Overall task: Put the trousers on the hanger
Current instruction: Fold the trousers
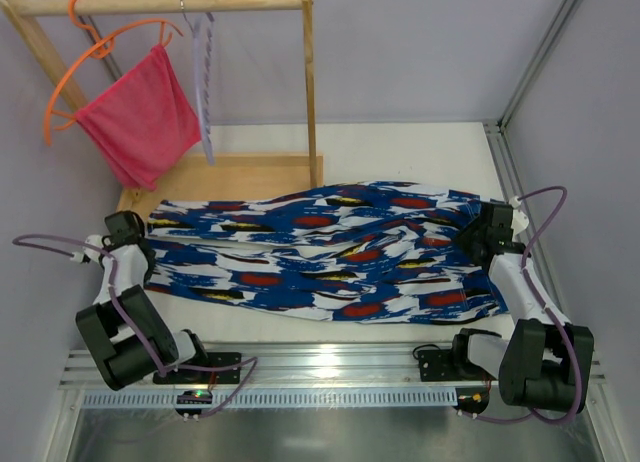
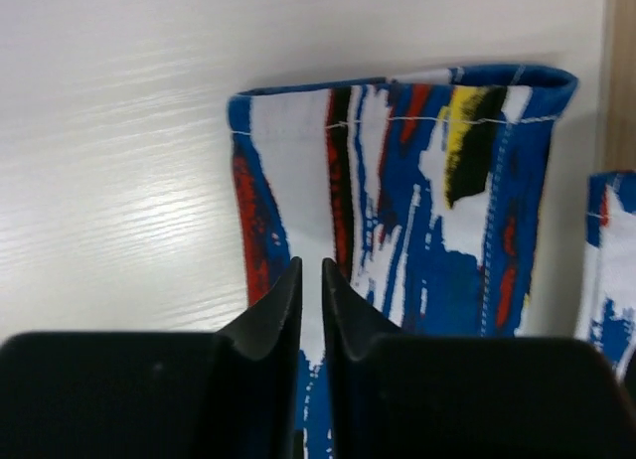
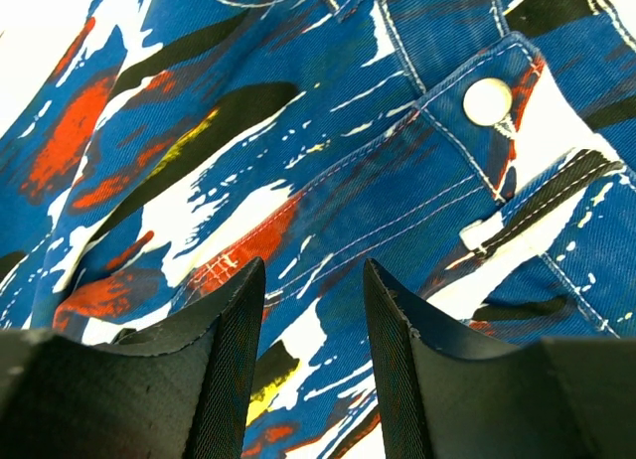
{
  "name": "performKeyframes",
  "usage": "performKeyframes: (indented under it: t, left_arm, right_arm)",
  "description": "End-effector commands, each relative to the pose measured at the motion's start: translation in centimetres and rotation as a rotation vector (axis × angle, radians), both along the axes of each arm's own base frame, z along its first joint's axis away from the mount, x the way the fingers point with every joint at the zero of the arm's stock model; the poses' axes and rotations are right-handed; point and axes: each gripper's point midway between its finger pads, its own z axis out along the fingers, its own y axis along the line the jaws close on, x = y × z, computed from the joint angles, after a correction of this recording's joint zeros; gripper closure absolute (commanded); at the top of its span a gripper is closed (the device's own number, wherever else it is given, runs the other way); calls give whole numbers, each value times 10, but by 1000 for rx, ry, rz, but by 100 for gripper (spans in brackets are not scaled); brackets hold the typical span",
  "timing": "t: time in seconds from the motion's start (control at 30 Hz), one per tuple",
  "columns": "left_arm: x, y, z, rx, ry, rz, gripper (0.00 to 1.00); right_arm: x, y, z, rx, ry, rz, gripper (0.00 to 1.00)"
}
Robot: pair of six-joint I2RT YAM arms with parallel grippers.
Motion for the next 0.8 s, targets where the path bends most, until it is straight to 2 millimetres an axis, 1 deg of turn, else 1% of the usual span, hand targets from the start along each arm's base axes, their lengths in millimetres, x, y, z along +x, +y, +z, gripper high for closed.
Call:
performKeyframes:
  t: [0.0, 0.03, 0.07, 0.1, 0.13, 0.23, 0.27, 0.3, 0.33, 0.37, 0.4, 0.43, 0.47, 0.5, 0.57, 0.6, 0.63, 0.7, 0.77]
  left_arm:
    - [32, 4, 24, 14, -151, -55, 90]
    - [34, 3, 32, 19, -184, -56, 94]
    - [33, 1, 31, 13, -203, -37, 99]
    - [34, 1, 31, 18, -222, -29, 99]
    - [29, 0, 26, 13, -214, -15, 99]
    - [5, -3, -11, -46, -104, 69, 100]
    - [-2, -6, -30, -88, -44, 82, 100]
    - [-5, -6, -37, -101, -12, 87, 100]
    - [-14, -8, -45, -121, 43, 99, 100]
    - [-14, -5, -46, -124, 76, 104, 100]
    - [-19, -4, -54, -132, 126, 104, 100]
    - [-28, -5, -56, -149, 174, 120, 100]
    - [-31, -4, -57, -148, 195, 128, 100]
    - [-33, 2, -55, -126, 217, 139, 100]
    - [-42, 3, -54, -114, 260, 151, 100]
    - [-44, 5, -52, -107, 272, 156, 100]
    - [-49, 7, -51, -93, 296, 169, 100]
    - [-58, 5, -52, -108, 335, 177, 100]
    - [-66, 4, -54, -123, 366, 193, 100]
  right_arm:
    - [7, 1, 13, -6, -72, 21, 52]
    - [7, 1, 13, -6, -75, 16, 53]
    - [7, 0, 14, -7, -77, 14, 53]
    - [8, 0, 14, -6, -77, 13, 53]
    - [9, 1, 14, -4, -77, 13, 53]
    - [8, 0, 13, -6, -67, 11, 53]
    - [7, -1, 13, -9, -65, 8, 52]
    - [7, -1, 13, -11, -64, 5, 52]
    - [7, -3, 15, -14, -68, -1, 53]
    - [6, -3, 16, -16, -68, -5, 53]
    - [5, -5, 16, -21, -64, -13, 52]
    - [5, -6, 18, -21, -70, -22, 52]
    - [4, -6, 20, -24, -74, -26, 52]
    - [2, -9, 22, -30, -74, -39, 52]
    - [1, -14, 26, -33, -77, -80, 51]
    - [-7, -16, 23, -31, -43, -114, 50]
    - [-9, -26, 28, -45, -44, -186, 48]
    - [-19, -29, 25, -34, -4, -238, 48]
    - [-25, -34, 25, 12, 6, -293, 48]
